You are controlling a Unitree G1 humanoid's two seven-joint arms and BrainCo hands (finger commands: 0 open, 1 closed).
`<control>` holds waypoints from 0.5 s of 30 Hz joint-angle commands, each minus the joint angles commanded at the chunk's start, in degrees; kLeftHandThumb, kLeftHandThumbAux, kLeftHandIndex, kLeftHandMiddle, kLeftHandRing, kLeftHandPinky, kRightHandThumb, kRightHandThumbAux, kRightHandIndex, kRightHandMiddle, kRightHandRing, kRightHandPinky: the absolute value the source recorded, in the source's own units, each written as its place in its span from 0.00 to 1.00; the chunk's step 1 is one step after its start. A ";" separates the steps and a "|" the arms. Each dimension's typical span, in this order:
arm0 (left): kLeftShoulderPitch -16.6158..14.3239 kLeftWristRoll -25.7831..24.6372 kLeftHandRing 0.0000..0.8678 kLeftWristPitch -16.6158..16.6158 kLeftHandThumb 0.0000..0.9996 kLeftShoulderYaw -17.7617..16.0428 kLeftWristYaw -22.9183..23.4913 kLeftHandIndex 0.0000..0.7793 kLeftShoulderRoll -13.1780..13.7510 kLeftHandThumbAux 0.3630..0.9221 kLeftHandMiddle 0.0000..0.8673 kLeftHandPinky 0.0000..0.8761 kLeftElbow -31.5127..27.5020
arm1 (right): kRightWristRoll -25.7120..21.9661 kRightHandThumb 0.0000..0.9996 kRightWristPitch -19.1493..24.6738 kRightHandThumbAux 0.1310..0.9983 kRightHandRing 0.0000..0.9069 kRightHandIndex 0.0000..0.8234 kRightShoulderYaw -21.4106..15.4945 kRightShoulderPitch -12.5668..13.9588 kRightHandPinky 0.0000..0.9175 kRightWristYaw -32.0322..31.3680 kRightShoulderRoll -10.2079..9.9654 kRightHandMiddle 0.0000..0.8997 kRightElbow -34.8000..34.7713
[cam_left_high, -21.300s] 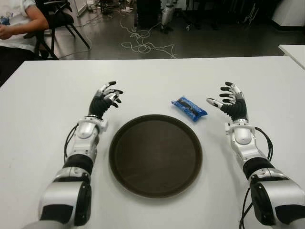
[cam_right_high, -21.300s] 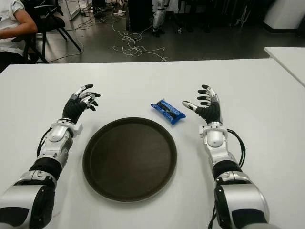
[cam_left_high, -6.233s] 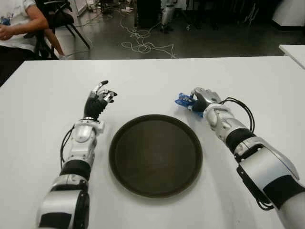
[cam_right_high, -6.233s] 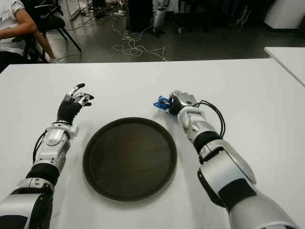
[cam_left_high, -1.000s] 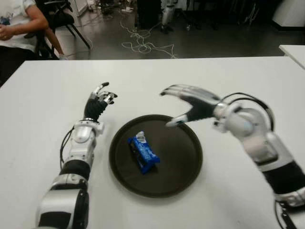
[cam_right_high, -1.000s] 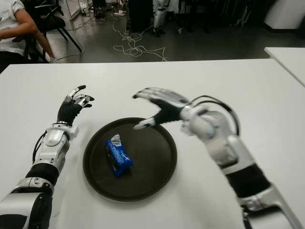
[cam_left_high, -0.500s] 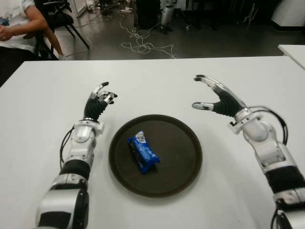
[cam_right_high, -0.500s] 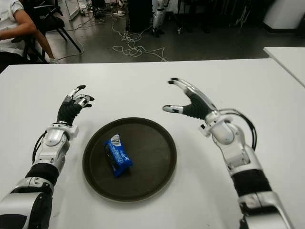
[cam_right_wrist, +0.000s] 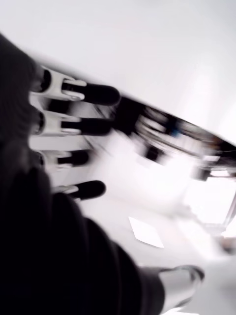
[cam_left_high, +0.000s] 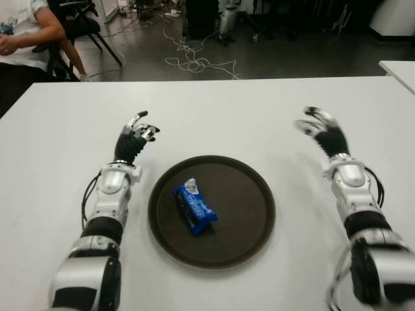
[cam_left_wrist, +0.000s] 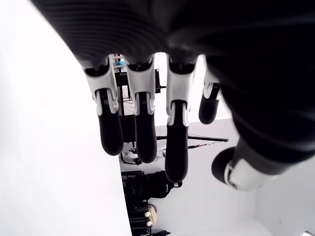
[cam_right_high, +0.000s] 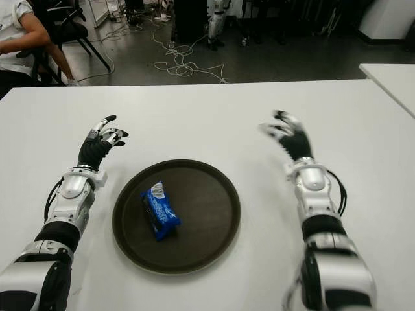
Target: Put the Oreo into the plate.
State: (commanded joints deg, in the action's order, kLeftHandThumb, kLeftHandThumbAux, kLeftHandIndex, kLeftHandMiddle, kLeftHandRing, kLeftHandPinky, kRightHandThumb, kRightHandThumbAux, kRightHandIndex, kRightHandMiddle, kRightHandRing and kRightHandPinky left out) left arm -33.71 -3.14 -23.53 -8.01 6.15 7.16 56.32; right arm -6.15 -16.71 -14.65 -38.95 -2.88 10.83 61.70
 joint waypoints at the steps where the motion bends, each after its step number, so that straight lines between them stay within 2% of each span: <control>1: 0.00 0.01 0.34 -0.03 0.94 0.01 -0.01 0.21 0.01 0.47 0.53 0.38 0.03 | 0.01 0.00 -0.51 0.51 0.28 0.19 0.13 0.01 0.31 0.31 -0.35 0.26 -0.11; 3: 0.01 0.01 0.34 -0.07 0.94 0.01 0.03 0.21 0.03 0.47 0.53 0.39 0.09 | 0.61 0.00 -1.93 0.54 0.28 0.19 0.85 0.61 0.31 1.33 -1.22 0.26 -0.79; 5: 0.04 0.03 0.34 -0.11 0.94 0.01 0.04 0.21 0.08 0.47 0.53 0.39 0.15 | 1.25 0.00 -3.00 0.55 0.28 0.19 1.37 0.96 0.31 1.76 -1.25 0.26 -0.54; 15: 0.18 0.04 0.33 -0.36 0.94 -0.01 0.23 0.22 0.36 0.47 0.53 0.38 0.17 | 2.52 0.01 -3.37 0.61 0.28 0.19 2.58 -0.53 0.31 2.59 -0.22 0.26 3.00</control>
State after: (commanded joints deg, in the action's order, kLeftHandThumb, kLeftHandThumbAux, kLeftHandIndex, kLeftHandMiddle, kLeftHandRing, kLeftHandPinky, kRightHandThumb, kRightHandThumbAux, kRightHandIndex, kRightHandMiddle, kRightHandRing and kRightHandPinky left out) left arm -33.53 -3.10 -23.90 -8.02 6.38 7.52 56.49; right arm -3.64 -20.08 -12.07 -39.48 -0.29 10.60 64.69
